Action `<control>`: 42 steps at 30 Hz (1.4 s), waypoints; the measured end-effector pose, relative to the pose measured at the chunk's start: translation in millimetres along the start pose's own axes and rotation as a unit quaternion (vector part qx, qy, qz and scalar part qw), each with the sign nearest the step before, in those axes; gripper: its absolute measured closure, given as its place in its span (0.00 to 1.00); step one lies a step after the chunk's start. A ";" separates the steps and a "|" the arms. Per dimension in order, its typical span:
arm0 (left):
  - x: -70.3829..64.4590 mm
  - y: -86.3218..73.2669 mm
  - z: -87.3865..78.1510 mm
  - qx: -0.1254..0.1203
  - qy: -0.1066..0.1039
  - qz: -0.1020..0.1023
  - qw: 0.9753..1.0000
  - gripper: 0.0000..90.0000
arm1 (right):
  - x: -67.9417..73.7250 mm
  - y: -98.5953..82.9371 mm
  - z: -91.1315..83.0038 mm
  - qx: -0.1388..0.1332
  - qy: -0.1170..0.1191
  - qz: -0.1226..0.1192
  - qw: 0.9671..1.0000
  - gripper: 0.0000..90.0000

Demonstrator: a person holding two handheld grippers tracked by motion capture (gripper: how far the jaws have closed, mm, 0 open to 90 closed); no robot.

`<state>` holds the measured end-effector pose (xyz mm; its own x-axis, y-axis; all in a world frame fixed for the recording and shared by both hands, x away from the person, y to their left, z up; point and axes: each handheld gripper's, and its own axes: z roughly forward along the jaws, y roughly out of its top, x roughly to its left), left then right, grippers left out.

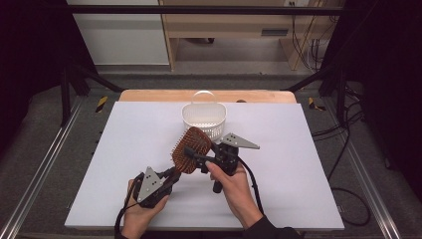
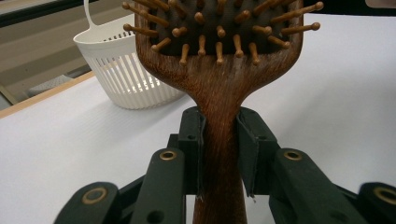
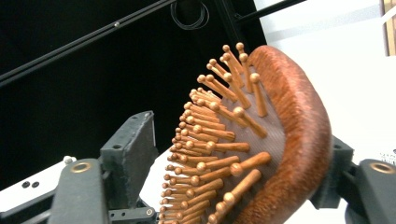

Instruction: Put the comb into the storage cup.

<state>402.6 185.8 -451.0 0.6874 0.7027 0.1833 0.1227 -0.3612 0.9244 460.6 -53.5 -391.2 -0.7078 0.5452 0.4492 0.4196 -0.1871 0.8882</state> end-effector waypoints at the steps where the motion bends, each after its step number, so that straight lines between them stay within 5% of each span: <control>1: 0.2 -0.3 -0.1 -0.001 0.000 -0.001 1.000 0.80 | 0.0 0.0 0.1 0.000 0.000 0.000 1.000 0.35; 15: 2.8 -2.0 -2.6 -0.014 0.004 -0.006 1.000 0.80 | 0.6 0.0 3.3 -0.013 0.011 0.036 0.999 0.49; 42: 9.6 -7.2 -1.1 -0.030 -0.004 -0.044 0.999 0.80 | 15.0 5.2 12.0 -0.012 -0.002 0.021 1.000 0.58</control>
<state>407.5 195.8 -455.5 0.6809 0.7259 0.0973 0.1407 -0.2600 0.9553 459.1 -36.5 -381.0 -0.6879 0.5391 0.4860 0.4355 -0.2291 0.8705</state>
